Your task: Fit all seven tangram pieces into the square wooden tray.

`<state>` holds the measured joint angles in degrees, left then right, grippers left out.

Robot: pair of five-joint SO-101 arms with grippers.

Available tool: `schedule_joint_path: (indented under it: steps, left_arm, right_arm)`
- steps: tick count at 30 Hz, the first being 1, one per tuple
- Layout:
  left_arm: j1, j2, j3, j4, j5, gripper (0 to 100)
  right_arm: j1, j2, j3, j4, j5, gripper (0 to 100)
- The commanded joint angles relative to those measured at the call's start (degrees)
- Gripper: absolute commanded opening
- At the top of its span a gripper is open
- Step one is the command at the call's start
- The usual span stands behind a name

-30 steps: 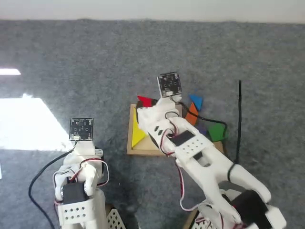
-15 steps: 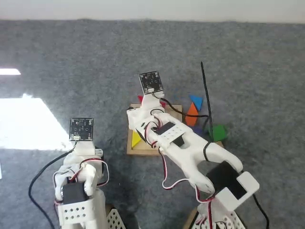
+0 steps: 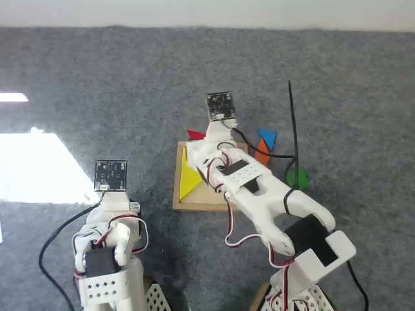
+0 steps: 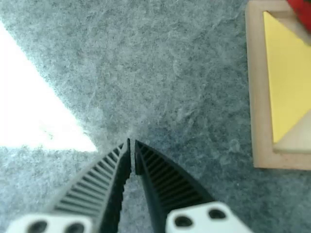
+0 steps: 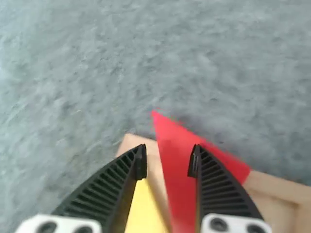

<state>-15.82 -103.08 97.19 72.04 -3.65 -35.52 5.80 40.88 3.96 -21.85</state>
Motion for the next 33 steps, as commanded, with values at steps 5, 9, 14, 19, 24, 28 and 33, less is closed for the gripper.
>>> schedule_joint_path:
  steps: [5,9,14,19,24,28,33]
  left_arm:
    - [-0.44,-1.05,-0.75,0.18,0.09,1]
    - [-0.44,-1.05,-0.75,0.18,0.09,1]
    - [-0.44,-1.05,-0.75,0.18,0.09,1]
    - [-0.44,-1.05,-0.75,0.18,0.09,1]
    - [-0.44,-1.05,-0.75,0.18,0.09,1]
    - [-0.44,-1.05,-0.75,0.18,0.09,1]
    - [-0.44,-1.05,-0.75,0.18,0.09,1]
  right_arm:
    - [2.42,-1.45,0.70,-1.27,0.97,16.5]
    - [1.19,-1.54,1.14,-2.59,1.05,16.5]
    - [-2.86,-1.10,4.57,-2.68,1.14,16.5]
    - [-3.12,-3.21,9.23,-2.68,1.32,16.5]
    - [1.80,-9.71,13.45,-2.51,2.37,16.5]
    - [2.59,-15.16,18.81,-2.51,6.33,16.5]
    - [3.03,-23.16,21.98,6.29,6.95,16.5]
